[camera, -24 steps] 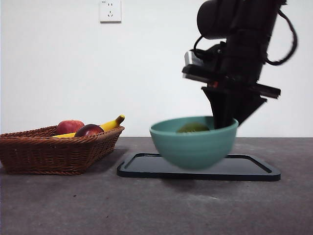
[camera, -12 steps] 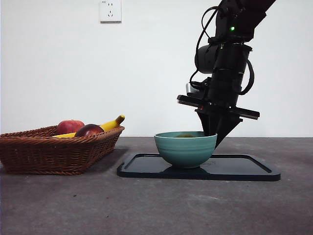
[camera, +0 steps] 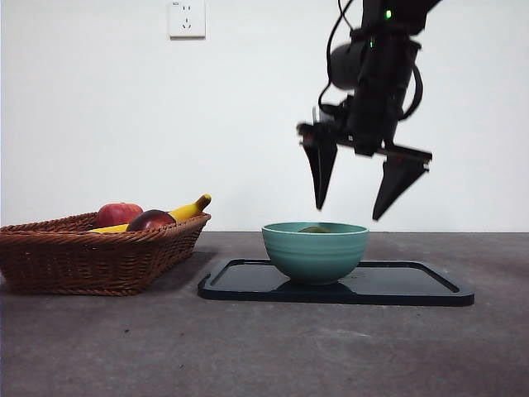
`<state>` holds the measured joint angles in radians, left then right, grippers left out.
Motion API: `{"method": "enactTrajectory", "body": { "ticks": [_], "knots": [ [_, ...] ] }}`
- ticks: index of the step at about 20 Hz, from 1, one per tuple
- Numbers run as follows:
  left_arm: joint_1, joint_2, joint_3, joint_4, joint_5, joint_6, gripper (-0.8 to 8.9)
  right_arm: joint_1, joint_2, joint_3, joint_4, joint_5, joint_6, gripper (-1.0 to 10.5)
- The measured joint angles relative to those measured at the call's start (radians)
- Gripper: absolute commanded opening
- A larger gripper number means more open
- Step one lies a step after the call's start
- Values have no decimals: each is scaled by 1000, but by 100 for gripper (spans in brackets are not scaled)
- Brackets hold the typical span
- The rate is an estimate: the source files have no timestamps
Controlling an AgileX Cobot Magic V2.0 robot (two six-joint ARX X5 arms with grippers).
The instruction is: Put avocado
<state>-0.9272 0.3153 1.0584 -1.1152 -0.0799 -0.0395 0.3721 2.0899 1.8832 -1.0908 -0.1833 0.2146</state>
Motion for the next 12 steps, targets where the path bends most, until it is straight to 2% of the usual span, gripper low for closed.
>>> {"method": "enactTrajectory", "body": {
  "ticks": [3, 5, 7, 9, 12],
  "knots": [
    [0, 0, 0, -3, 0, 0, 531, 0, -2, 135, -103, 29, -10, 595],
    [0, 0, 0, -3, 0, 0, 531, 3, -37, 164, -185, 56, -18, 589],
    [0, 0, 0, -3, 0, 0, 531, 15, -93, 164, -249, 158, -27, 589],
    [0, 0, 0, -3, 0, -1, 531, 27, -146, 165, -251, 219, -31, 589],
    [0, 0, 0, -3, 0, 0, 531, 61, -249, 165, -252, 232, -35, 589]
  ]
}}
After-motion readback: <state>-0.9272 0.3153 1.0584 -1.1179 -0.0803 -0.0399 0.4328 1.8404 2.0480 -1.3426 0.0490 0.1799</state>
